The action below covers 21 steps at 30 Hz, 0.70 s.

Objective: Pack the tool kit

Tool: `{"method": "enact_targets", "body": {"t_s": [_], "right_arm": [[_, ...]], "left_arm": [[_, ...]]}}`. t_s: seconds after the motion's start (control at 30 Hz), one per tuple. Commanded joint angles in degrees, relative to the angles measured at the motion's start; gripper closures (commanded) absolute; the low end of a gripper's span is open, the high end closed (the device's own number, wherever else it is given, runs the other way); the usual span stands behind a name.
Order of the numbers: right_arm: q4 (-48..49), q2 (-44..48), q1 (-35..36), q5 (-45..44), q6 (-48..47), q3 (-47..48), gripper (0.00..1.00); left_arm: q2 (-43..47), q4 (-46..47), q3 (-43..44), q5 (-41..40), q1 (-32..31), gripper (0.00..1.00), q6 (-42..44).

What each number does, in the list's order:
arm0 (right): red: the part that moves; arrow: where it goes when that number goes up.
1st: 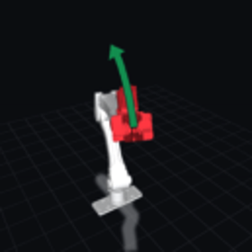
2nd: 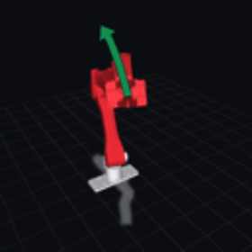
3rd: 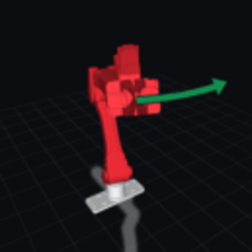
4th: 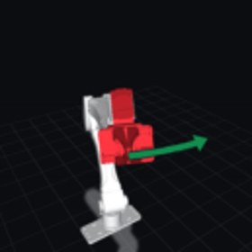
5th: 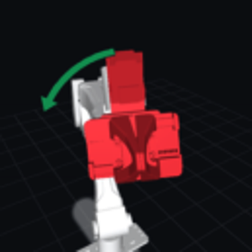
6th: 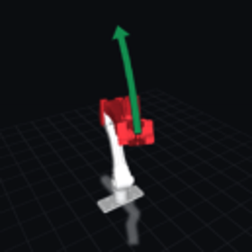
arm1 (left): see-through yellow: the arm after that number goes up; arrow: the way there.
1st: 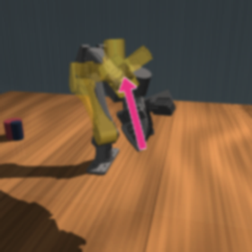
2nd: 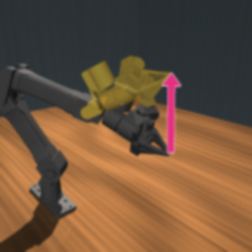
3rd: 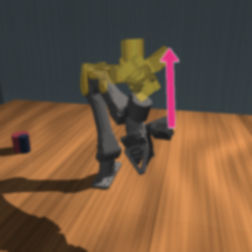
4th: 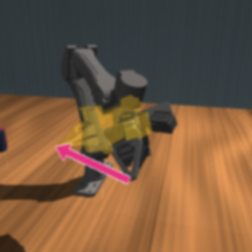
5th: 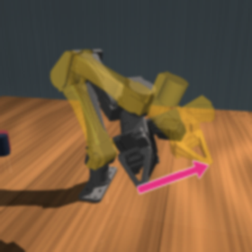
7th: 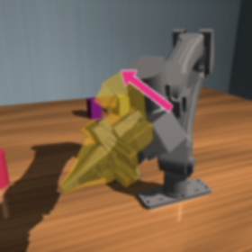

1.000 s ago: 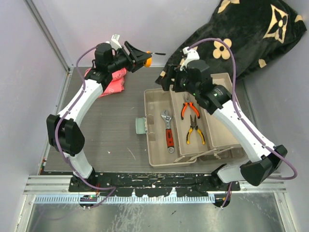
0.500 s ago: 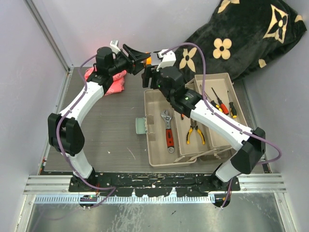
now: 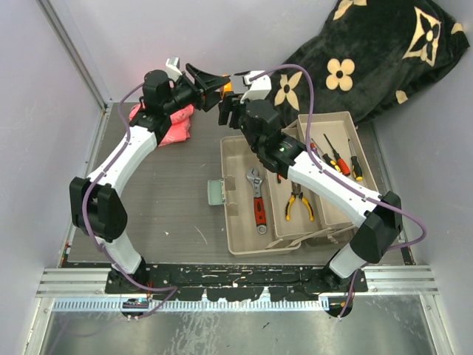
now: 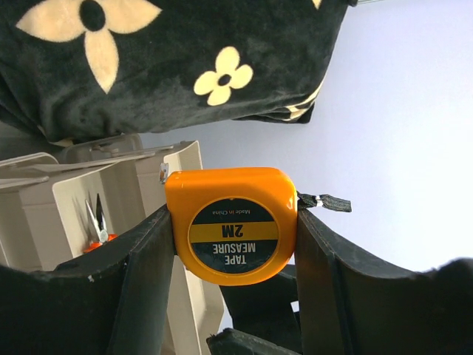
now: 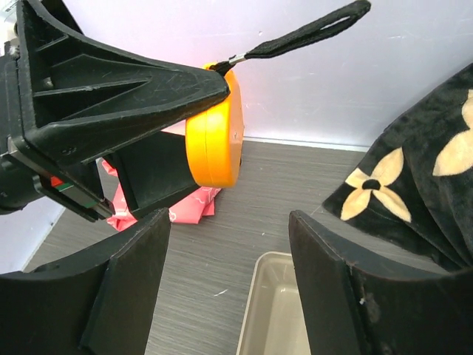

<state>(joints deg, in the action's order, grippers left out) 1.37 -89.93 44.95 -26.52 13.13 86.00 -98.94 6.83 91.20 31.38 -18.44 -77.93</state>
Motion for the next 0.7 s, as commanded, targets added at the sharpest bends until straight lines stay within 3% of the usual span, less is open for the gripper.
{"method": "enact_targets", "body": {"t_s": [0.0, 0.4, 0.67], "right_arm": [[5.14, 0.19, 0.19, -1.08, -0.87, 1.87, 0.3], [5.74, -2.09, 0.14, -1.0, -1.25, 4.52, 0.33], [7.72, -2.07, 0.15, -3.23, -2.08, 4.77, 0.45]], "left_arm": [[4.35, 5.03, 0.05, 1.38, -0.7, 0.69, -0.72], [6.41, 6.2, -3.02, 2.89, -1.68, 0.7, -1.58], [7.24, 6.62, -4.32, 2.99, -2.31, 0.7, -1.87]]}}
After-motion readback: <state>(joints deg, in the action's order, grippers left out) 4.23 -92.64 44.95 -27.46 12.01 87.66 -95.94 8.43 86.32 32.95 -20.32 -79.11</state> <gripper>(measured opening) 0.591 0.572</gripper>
